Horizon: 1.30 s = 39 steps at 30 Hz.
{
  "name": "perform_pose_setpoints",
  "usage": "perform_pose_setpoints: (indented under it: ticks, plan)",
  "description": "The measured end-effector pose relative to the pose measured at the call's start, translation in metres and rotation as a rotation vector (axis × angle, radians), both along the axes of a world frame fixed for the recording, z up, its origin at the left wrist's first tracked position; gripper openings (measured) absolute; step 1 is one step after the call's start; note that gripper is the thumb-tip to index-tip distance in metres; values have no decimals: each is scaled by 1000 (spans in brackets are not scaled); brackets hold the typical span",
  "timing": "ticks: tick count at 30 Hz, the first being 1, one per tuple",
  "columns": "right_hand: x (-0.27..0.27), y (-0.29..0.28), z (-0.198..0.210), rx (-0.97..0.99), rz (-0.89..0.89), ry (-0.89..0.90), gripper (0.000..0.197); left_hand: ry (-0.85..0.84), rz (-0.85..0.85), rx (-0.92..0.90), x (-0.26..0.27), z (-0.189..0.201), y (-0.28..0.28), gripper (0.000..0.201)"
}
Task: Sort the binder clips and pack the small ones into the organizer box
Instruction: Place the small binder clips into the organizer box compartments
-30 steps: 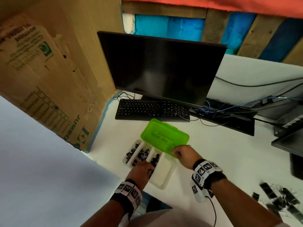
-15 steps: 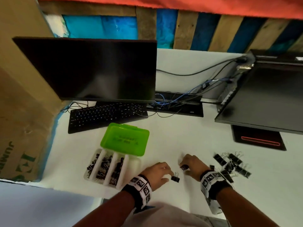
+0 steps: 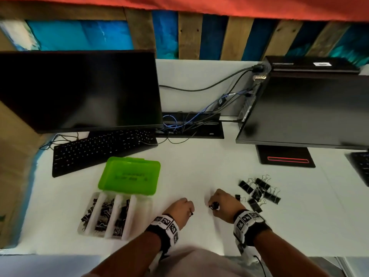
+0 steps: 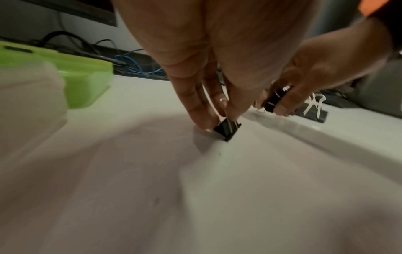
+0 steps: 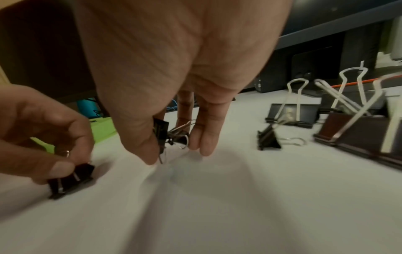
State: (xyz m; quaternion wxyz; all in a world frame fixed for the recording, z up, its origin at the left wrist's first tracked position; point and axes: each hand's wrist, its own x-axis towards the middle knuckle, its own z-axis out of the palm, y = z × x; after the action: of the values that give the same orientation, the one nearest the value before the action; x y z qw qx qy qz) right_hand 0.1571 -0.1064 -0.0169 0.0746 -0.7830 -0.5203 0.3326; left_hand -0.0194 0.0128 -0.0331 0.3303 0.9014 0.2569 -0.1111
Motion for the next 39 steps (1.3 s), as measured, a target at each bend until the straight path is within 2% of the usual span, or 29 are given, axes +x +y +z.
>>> perform_pose_setpoints:
  ticks: [6, 8, 10, 12, 15, 17, 19, 21, 23, 25, 27, 29, 32, 35, 37, 39]
  plan:
    - [-28, 37, 12, 107, 10, 150, 27, -125, 282, -139, -19, 6, 11, 40]
    - [-35, 45, 13, 137, 14, 260, 35, -167, 361, -224, -24, 4, 12, 52]
    - [-39, 48, 11, 119, 55, 270, 47, -202, 431, -322, -26, 1, 11, 64]
    - [-39, 45, 7, 75, 70, 261, 56, -193, 428, -347, -26, -4, 10, 72]
    - [-32, 34, -1, -17, -6, 318, 79, -110, 349, -308, -25, -7, 9, 83]
    - [-22, 24, 0, -29, -69, 326, 83, -80, 302, -278, -21, -8, 7, 87]
    - [-7, 11, 2, -3, -73, 154, 68, -74, 231, -233, -16, -11, 4, 90]
    - [10, -4, 4, 34, -85, -155, 49, -50, 136, -187, -11, -16, -1, 92]
    - [26, -21, 0, 20, -173, -343, 39, 9, 51, -162, -5, -20, -7, 85]
    - [34, -33, -4, -45, -206, -398, 33, 59, -12, -112, 1, -21, -11, 62]
    - [35, -38, -5, -107, -203, -327, 26, 47, -13, -59, 7, -21, -12, 38]
    - [28, -38, -4, -92, -196, -212, 26, 30, 18, -25, 9, -18, -9, 25]
    - [5, -33, 0, -46, -148, -26, 47, -16, 55, -64, 2, -15, 0, 19]
    - [-24, -22, 6, -73, 28, 49, 63, -29, 127, -80, -10, -14, 7, 17]
    - [-39, -12, 7, -83, 127, 42, 61, -33, 184, -109, -16, -11, 10, 19]
    - [-48, -1, 1, -104, 194, 16, 50, -39, 202, -109, -20, -5, 11, 21]
